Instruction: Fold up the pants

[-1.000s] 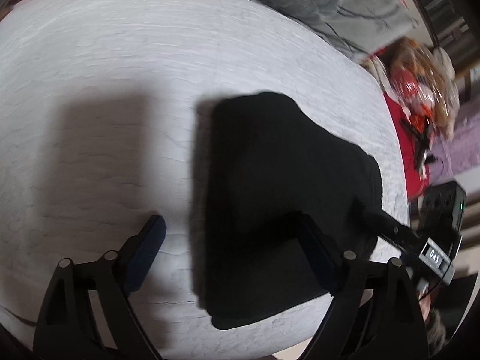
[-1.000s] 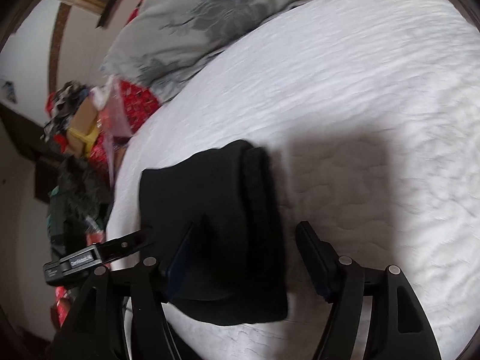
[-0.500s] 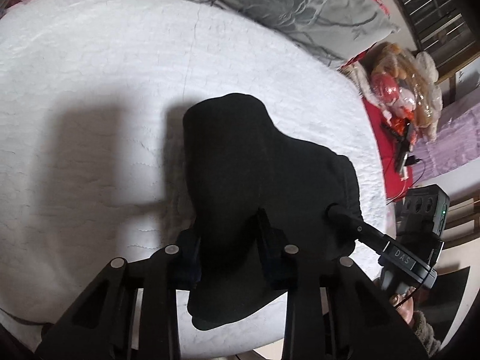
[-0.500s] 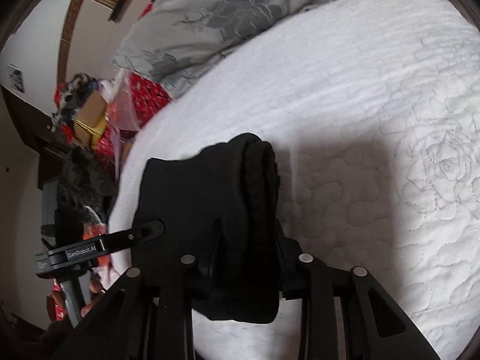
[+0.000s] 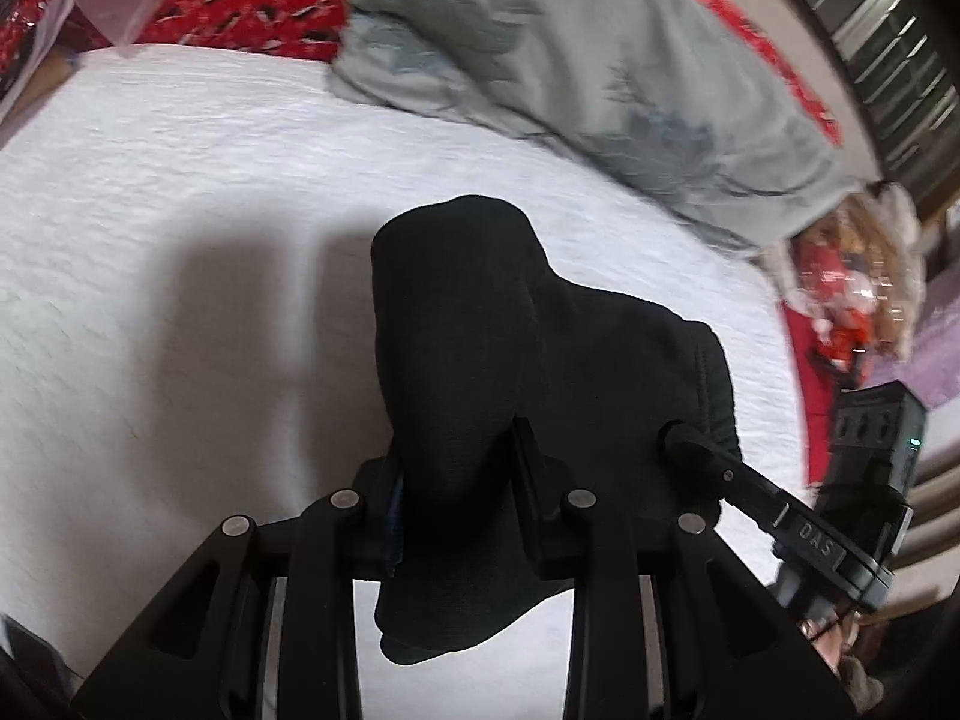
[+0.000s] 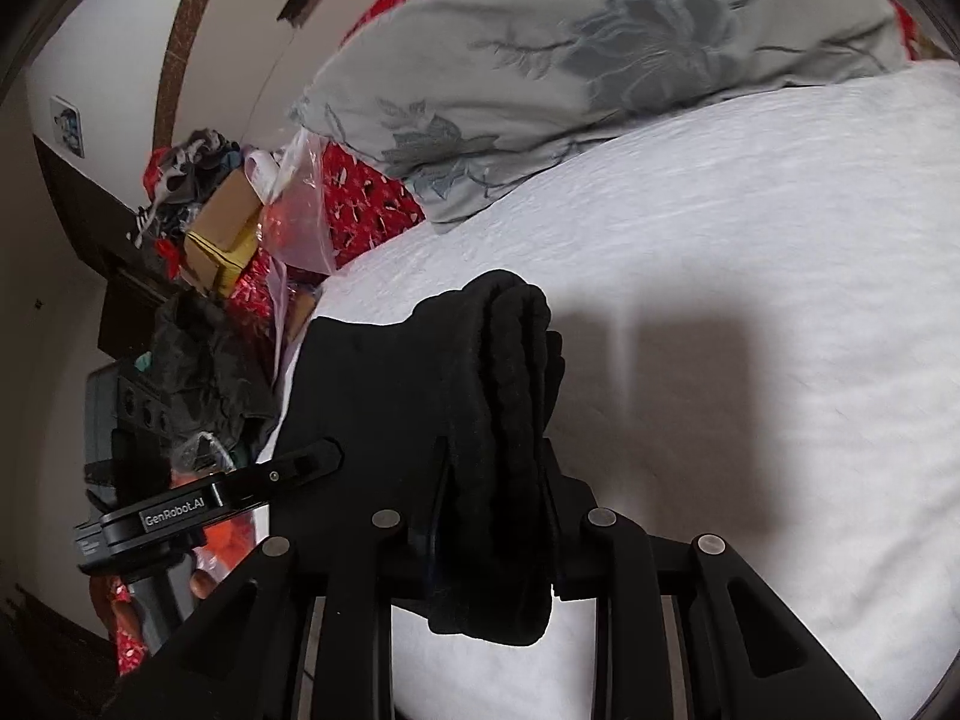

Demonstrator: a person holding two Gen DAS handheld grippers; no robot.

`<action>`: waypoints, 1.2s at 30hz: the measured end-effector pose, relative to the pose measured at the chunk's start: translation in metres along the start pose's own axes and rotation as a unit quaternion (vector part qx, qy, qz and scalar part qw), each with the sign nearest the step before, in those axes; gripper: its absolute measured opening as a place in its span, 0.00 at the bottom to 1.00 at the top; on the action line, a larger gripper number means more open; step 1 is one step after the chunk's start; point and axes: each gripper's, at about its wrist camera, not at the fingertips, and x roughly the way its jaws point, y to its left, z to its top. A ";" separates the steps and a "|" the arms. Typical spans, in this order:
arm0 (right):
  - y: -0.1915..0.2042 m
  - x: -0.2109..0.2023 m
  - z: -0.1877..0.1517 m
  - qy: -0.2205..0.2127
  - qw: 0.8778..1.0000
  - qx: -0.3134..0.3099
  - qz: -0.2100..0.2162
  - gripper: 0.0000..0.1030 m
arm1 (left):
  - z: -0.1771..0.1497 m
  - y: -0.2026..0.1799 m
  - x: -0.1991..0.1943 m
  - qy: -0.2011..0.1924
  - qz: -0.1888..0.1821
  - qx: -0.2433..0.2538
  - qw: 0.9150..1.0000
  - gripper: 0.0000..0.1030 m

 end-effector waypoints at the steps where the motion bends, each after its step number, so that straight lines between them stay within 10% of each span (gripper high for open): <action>1: 0.003 0.014 0.001 0.004 1.000 -0.004 -0.010 0.24 | 0.001 0.004 0.008 0.006 0.012 0.000 1.000 0.27; 8: -0.020 0.045 -0.007 0.015 0.999 0.013 -0.040 0.39 | -0.012 0.021 0.034 -0.001 0.066 0.002 0.998 0.70; 18: -0.012 -0.013 -0.017 0.008 0.998 0.001 -0.056 0.44 | -0.044 0.013 0.001 -0.032 0.115 -0.024 0.993 0.69; 24: 0.027 -0.051 -0.054 -0.014 0.988 -0.059 -0.145 0.88 | -0.075 -0.006 -0.017 -0.068 0.156 -0.015 0.985 0.69; 30: 0.044 -0.085 -0.082 -0.064 0.979 -0.075 -0.180 0.99 | -0.097 -0.012 -0.024 -0.073 0.172 -0.005 0.982 0.69; 36: 0.057 -0.090 -0.095 -0.065 0.941 -0.118 -0.310 0.99 | -0.109 -0.018 -0.031 -0.069 0.191 0.008 0.979 0.69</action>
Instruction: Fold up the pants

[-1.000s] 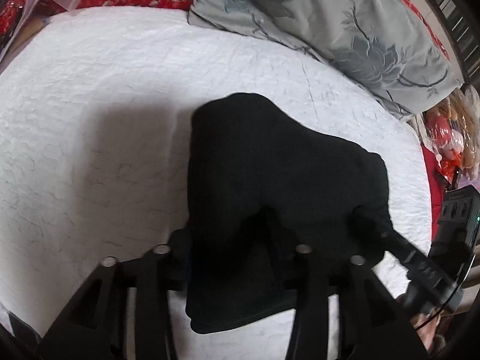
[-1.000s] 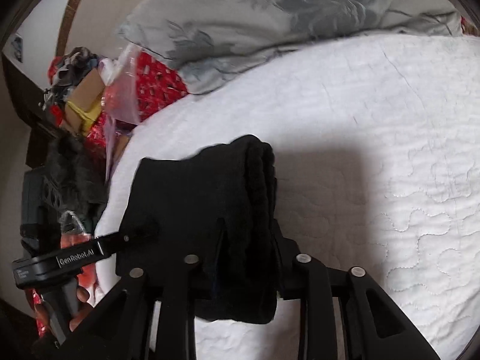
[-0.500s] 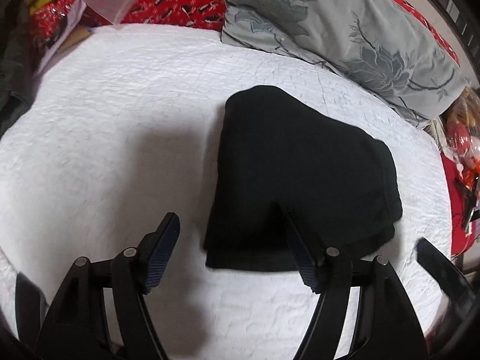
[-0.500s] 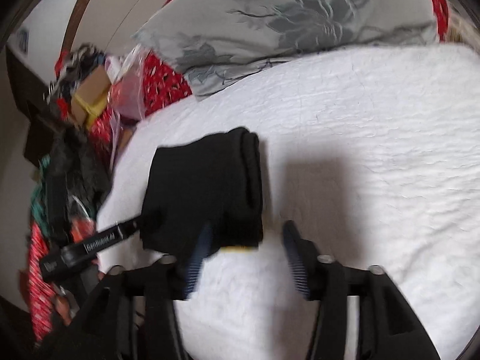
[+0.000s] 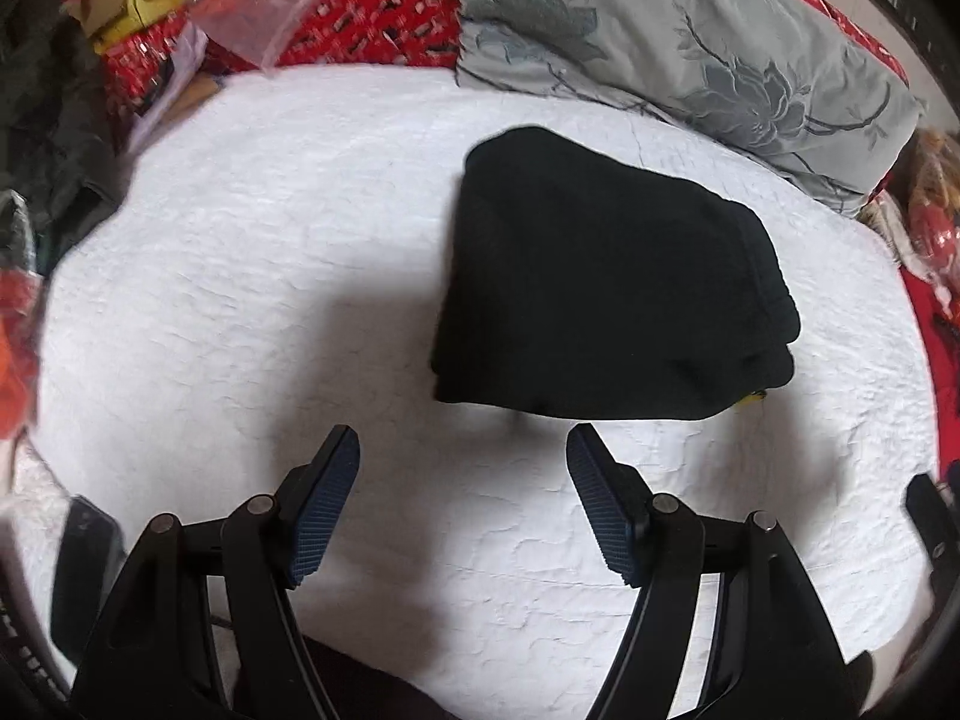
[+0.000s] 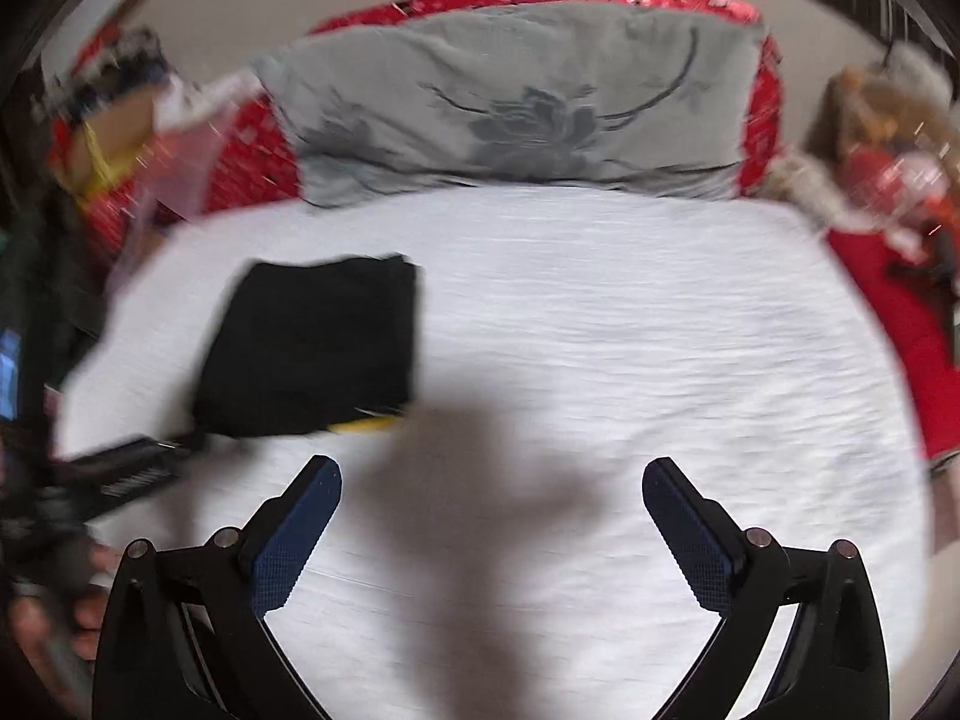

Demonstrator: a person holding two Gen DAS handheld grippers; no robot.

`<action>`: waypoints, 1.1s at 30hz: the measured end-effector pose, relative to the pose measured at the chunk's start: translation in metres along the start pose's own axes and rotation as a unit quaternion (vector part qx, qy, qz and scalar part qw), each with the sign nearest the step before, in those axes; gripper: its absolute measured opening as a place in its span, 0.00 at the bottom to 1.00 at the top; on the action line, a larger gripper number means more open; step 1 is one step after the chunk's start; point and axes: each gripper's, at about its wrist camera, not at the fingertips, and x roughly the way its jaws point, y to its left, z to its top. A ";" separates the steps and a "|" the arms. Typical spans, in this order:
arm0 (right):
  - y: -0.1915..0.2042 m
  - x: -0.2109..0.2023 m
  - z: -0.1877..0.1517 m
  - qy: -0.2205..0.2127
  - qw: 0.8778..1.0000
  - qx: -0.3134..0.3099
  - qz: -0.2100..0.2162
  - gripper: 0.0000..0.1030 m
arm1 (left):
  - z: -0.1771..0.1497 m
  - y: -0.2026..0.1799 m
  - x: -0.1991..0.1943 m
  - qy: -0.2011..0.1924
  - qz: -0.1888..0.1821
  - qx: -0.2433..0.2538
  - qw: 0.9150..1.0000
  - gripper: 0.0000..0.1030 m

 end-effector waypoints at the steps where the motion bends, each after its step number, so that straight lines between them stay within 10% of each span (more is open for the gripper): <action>1: 0.000 -0.005 -0.002 -0.010 1.000 -0.004 -0.015 0.99 | -0.001 -0.001 -0.003 -0.006 0.004 0.003 1.000 0.69; 11: -0.002 -0.035 -0.008 -0.073 0.997 0.003 -0.015 0.99 | -0.013 -0.007 -0.018 -0.028 0.021 0.021 0.999 0.69; 33: -0.004 -0.029 -0.025 -0.073 0.997 0.005 0.014 0.99 | -0.027 -0.025 -0.037 -0.062 -0.014 0.030 0.998 0.69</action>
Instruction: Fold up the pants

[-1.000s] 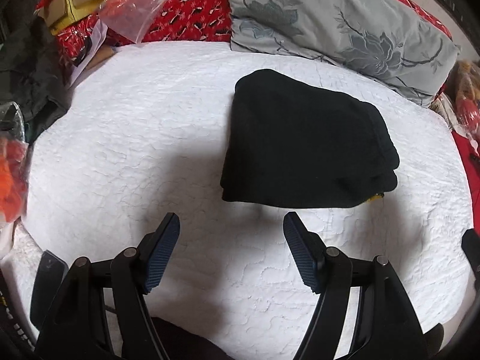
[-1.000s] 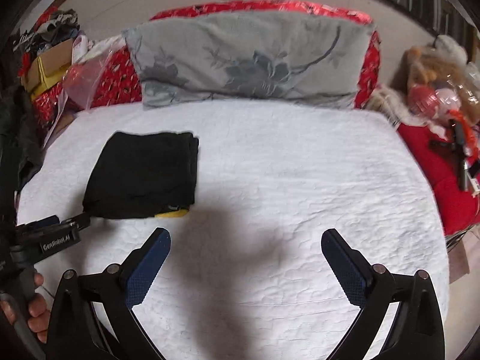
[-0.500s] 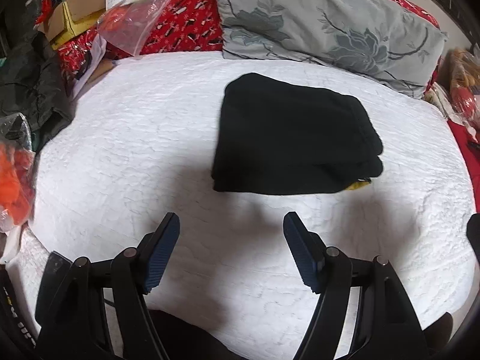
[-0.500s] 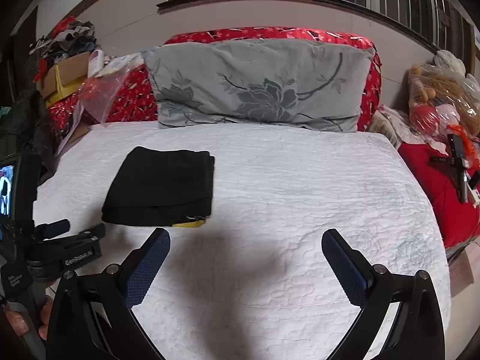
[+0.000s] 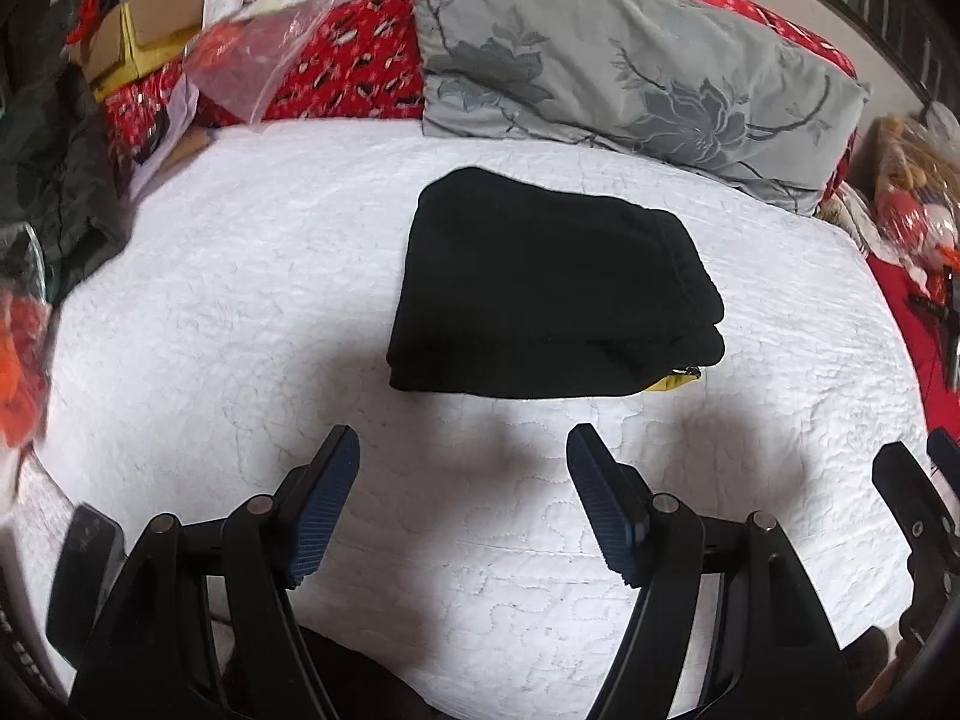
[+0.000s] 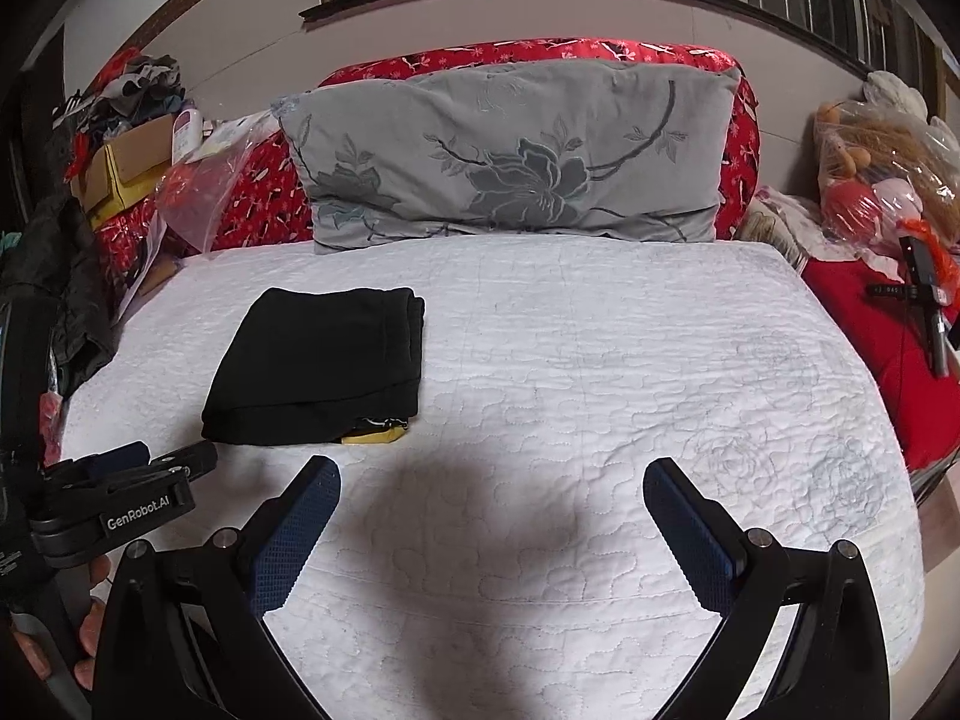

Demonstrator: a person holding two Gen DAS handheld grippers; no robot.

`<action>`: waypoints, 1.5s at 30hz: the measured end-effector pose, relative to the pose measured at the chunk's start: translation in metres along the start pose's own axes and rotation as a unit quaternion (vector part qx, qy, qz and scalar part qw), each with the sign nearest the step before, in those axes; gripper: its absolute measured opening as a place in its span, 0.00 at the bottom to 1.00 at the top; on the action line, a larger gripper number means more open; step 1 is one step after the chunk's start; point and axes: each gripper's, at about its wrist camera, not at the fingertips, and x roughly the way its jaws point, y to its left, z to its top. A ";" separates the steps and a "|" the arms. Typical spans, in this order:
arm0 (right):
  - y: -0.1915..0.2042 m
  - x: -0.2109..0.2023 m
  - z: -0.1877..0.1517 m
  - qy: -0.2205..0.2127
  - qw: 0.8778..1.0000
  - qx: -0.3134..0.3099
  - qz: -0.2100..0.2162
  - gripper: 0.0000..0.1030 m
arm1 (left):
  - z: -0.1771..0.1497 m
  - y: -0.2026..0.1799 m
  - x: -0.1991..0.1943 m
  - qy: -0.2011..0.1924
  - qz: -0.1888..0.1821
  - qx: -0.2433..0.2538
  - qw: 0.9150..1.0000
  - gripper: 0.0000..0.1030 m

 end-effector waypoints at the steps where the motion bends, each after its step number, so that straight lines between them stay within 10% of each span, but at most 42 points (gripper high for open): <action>1: 0.000 0.000 -0.001 -0.001 1.000 -0.002 0.000 0.99 | -0.001 -0.001 -0.002 -0.005 0.002 0.005 1.000 0.69; 45: -0.008 0.013 -0.011 0.019 1.000 0.008 -0.001 0.99 | -0.004 -0.008 -0.002 0.000 -0.010 0.033 0.999 0.69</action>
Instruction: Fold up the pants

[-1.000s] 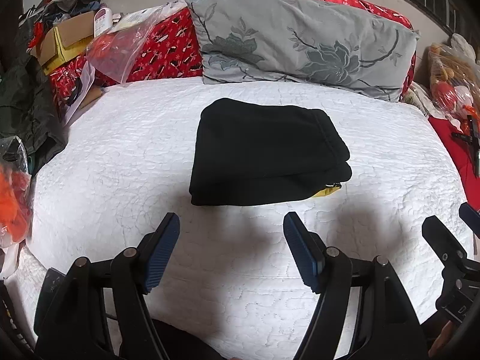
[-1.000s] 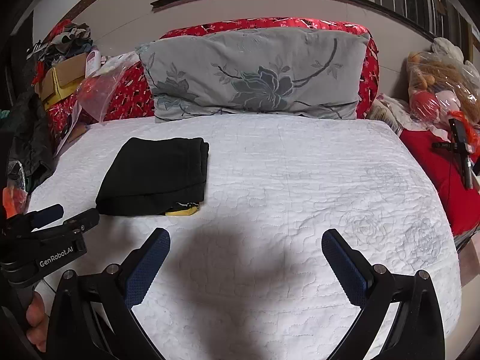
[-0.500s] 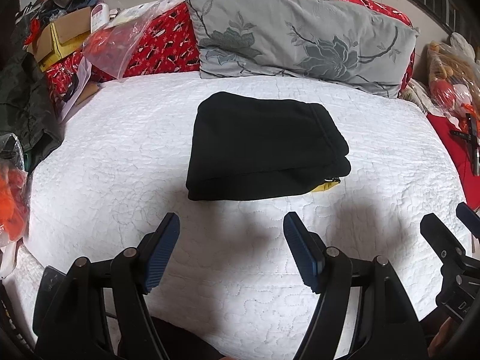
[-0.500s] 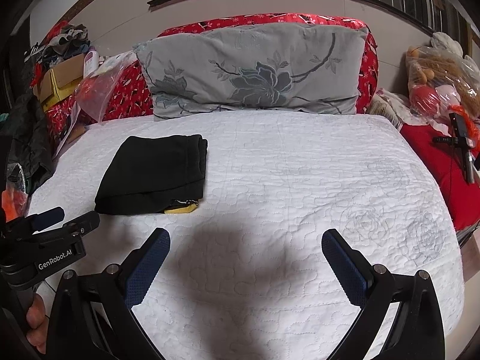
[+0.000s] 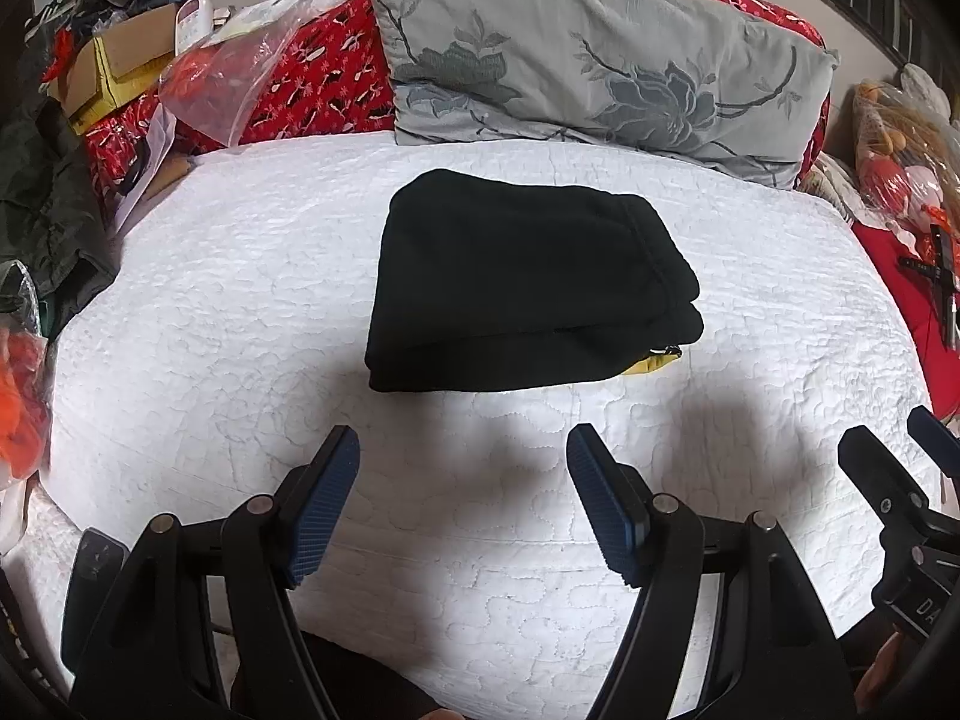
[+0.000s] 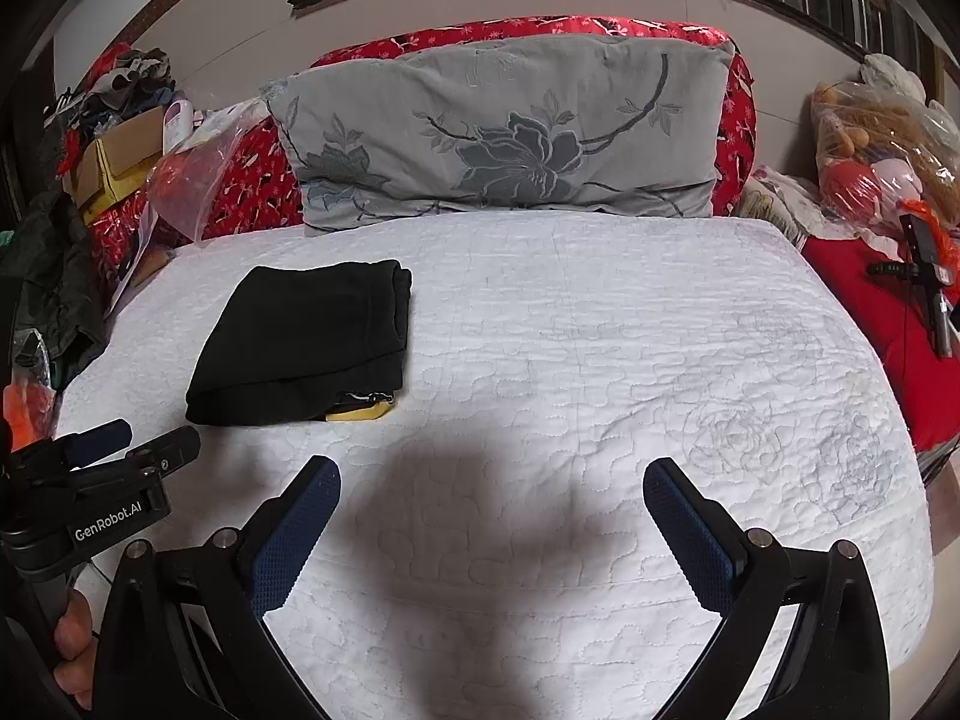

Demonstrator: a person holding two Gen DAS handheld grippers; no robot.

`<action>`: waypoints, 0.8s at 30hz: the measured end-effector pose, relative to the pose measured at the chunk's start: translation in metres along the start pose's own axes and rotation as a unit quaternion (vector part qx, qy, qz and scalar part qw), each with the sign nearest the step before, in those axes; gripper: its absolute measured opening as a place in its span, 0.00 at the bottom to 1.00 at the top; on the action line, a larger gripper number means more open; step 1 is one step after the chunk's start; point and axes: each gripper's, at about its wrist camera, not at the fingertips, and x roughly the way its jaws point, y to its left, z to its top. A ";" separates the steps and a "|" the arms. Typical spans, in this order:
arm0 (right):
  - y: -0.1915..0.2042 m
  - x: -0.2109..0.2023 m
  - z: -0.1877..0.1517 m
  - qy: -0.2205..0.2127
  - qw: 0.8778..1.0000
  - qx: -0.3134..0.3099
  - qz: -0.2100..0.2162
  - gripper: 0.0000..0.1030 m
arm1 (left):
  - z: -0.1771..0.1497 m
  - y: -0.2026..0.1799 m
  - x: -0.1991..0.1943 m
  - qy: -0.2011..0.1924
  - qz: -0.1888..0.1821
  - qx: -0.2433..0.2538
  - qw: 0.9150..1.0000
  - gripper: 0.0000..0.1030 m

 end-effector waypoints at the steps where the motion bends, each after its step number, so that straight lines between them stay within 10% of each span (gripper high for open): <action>1: 0.000 0.001 0.000 0.001 1.000 0.000 0.000 0.99 | 0.001 0.000 0.001 0.001 -0.001 0.001 1.000 0.69; 24: -0.004 0.007 -0.001 0.013 1.000 0.009 -0.004 0.99 | 0.009 0.000 0.003 0.008 -0.035 -0.010 0.999 0.69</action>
